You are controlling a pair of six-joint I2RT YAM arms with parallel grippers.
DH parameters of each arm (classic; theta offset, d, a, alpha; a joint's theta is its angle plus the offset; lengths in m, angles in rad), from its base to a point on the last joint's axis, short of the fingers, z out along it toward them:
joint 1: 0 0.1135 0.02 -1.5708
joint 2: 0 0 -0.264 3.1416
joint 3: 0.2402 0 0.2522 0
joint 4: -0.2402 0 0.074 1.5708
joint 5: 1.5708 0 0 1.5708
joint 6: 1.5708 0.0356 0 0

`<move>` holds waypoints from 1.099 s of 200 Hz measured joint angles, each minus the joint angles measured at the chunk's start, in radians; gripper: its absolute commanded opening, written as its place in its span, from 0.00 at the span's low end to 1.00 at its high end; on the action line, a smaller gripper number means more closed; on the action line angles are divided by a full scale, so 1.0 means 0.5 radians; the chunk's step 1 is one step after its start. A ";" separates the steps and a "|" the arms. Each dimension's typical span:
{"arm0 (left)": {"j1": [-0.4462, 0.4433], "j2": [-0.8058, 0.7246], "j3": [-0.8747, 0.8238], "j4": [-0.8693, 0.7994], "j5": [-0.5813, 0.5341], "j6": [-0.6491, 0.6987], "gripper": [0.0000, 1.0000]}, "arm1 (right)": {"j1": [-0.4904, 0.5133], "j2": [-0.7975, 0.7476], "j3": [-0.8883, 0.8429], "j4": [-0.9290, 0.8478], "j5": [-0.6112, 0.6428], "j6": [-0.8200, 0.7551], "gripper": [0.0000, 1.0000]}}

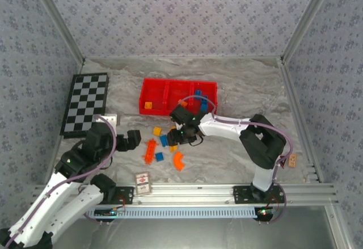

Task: Sort the legos into containers by color
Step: Pick up the lego from the center of the table.

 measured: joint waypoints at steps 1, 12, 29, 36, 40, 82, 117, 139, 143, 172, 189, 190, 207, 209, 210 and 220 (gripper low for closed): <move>0.000 0.000 0.000 0.000 -0.001 0.000 1.00 | 0.000 0.000 0.000 0.000 -0.001 0.000 0.56; 0.000 0.000 0.000 0.000 0.000 0.000 1.00 | 0.000 0.005 0.000 0.001 -0.002 0.001 0.56; 0.000 0.000 0.000 0.000 0.000 0.000 1.00 | 0.000 0.027 0.000 0.005 -0.006 0.006 0.54; 0.000 0.000 0.000 0.000 0.000 0.000 1.00 | 0.000 0.041 0.000 0.008 -0.011 0.006 0.54; 0.000 0.000 0.000 0.000 0.000 0.000 1.00 | 0.000 0.052 0.000 0.013 -0.012 0.007 0.53; 0.000 0.000 0.000 0.000 0.000 0.000 1.00 | -0.004 0.108 0.005 0.028 -0.033 0.011 0.47; 0.000 0.000 0.000 0.000 0.000 0.000 1.00 | -0.011 0.114 0.010 0.008 -0.029 0.016 0.37; 0.000 0.001 0.000 0.000 0.000 0.000 1.00 | -0.009 0.133 0.054 0.013 -0.041 0.014 0.34; 0.000 0.001 0.000 0.000 0.000 0.000 1.00 | -0.009 0.133 0.061 0.014 -0.041 0.013 0.33; 0.000 0.001 0.000 0.000 0.000 0.000 1.00 | -0.003 0.133 0.109 0.000 -0.039 0.005 0.30; 0.000 0.001 0.000 0.000 0.000 0.000 1.00 | -0.002 0.132 0.141 -0.034 -0.024 -0.013 0.28; 0.000 0.001 0.000 0.000 0.000 0.000 1.00 | -0.001 0.131 0.143 -0.035 -0.022 -0.016 0.28; 0.000 0.001 0.000 0.000 0.000 0.000 1.00 | -0.002 0.118 0.185 -0.093 0.009 -0.040 0.27; 0.000 0.001 0.000 0.000 0.000 0.000 1.00 | -0.002 0.114 0.192 -0.103 0.014 -0.046 0.27; 0.000 0.001 0.000 0.000 0.000 0.000 1.00 | -0.002 0.112 0.196 -0.108 0.016 -0.050 0.27; 0.000 0.001 0.000 0.000 0.000 0.000 1.00 | -0.002 0.095 0.226 -0.150 0.035 -0.069 0.27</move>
